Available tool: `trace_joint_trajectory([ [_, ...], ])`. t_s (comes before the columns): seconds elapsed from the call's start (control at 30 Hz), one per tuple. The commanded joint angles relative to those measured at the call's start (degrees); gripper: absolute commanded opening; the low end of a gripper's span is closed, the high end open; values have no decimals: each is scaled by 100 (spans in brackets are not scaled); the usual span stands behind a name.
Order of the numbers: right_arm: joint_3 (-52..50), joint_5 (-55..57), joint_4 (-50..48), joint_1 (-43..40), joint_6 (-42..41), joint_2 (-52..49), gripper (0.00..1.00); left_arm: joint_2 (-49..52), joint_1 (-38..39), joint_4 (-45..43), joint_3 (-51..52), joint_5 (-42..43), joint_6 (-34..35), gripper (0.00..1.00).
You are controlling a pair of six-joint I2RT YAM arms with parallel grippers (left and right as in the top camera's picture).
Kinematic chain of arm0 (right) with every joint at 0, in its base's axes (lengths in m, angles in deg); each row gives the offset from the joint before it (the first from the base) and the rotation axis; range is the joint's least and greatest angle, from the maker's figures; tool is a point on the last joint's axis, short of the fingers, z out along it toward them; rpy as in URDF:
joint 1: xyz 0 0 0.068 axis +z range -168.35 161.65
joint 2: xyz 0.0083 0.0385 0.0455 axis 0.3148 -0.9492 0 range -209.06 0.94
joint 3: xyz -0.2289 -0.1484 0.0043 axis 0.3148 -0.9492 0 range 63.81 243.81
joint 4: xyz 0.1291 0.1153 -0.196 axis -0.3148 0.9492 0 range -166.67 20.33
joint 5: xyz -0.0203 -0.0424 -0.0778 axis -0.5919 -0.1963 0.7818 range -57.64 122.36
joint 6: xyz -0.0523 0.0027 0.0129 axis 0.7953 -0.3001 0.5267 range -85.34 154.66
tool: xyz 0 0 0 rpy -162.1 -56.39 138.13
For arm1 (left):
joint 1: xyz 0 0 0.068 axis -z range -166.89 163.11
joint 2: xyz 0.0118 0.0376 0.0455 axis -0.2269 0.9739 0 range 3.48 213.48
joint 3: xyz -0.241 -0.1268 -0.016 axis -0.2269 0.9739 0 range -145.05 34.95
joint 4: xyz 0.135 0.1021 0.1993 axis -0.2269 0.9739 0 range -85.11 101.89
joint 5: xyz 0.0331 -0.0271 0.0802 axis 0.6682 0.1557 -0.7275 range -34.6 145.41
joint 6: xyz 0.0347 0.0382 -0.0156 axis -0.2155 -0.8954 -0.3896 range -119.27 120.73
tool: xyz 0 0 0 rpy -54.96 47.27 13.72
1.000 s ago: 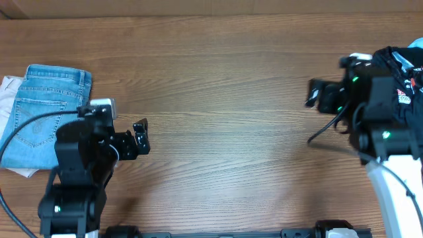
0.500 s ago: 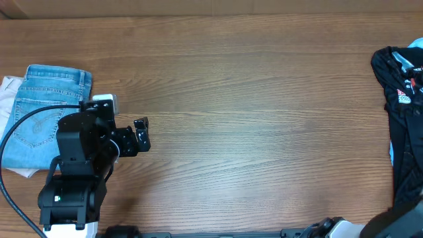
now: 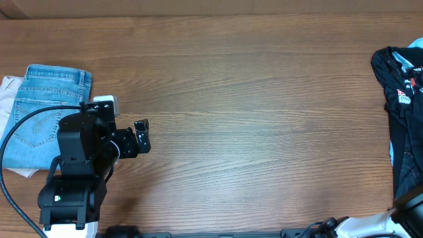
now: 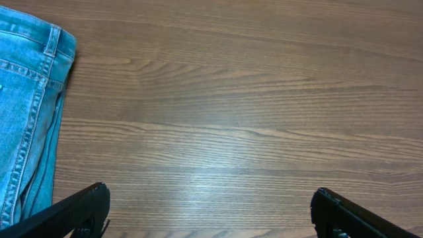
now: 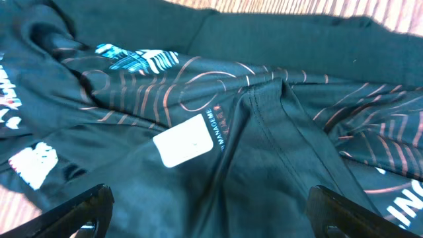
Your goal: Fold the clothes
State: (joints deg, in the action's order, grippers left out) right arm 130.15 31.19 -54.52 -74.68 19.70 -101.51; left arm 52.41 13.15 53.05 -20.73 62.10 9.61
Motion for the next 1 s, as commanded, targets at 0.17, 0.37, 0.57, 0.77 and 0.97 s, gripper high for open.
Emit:
trace_joint_trajectory([
  [0.17,160,114,-527,-109,-11,-332,98,15,26,-20,-149,39,-7,100],
  [0.37,160,107,-675,-258,-11,-636,98,15,26,-17,-149,42,-4,100],
  [0.57,160,109,-920,-326,-9,-848,95,15,28,-17,-149,42,-2,100],
  [0.77,160,114,-1058,-328,13,-1010,86,15,26,-20,-149,42,17,100],
  [0.97,164,103,-1126,-326,9,-1069,33,15,28,-17,-149,42,17,100],
])
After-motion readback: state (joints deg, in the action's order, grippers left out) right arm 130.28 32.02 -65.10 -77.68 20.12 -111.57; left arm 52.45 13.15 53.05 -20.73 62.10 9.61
